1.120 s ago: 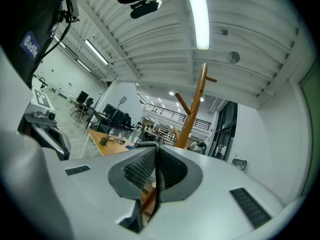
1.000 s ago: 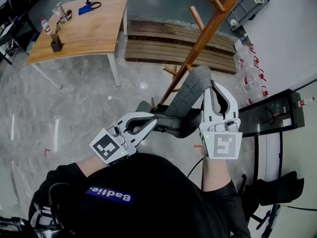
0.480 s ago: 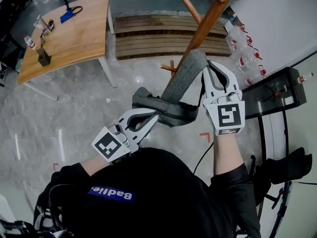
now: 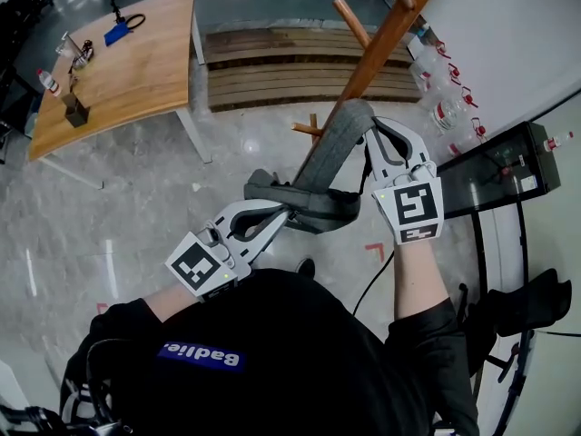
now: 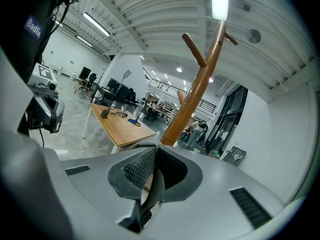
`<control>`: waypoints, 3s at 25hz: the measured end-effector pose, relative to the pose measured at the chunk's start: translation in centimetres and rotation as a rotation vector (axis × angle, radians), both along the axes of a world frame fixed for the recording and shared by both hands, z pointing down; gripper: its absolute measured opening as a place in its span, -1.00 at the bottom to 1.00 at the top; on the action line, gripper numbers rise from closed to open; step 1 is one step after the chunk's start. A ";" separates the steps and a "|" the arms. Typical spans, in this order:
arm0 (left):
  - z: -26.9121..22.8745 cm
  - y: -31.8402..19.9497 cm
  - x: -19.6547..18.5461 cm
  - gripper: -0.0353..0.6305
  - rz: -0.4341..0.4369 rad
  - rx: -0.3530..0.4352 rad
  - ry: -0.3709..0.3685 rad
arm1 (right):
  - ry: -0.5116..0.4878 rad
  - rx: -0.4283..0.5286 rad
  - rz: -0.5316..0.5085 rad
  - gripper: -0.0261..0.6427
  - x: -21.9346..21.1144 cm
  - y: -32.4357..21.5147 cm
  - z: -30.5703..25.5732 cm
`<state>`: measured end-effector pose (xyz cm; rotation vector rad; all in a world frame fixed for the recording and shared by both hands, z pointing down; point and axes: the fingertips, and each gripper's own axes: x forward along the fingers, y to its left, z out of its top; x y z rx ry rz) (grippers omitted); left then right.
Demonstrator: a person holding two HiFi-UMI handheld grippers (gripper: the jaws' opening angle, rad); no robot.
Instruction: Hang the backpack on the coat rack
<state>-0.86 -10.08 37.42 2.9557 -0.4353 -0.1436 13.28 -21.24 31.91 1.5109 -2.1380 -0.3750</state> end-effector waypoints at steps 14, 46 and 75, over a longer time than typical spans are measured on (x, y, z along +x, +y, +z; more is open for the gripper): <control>0.7 -0.9 2.5 -0.87 -0.146 -0.020 -0.040 | 0.160 -0.145 -0.212 -0.85 -0.1 -0.8 3.3; 2.0 -0.6 3.7 -0.87 -0.124 -0.045 -0.061 | 0.731 -0.205 -0.489 -0.85 -0.3 0.1 5.5; 2.4 -0.2 4.0 -0.87 -0.102 -0.045 -0.062 | 0.714 -0.059 -0.317 -0.48 0.0 -0.2 4.3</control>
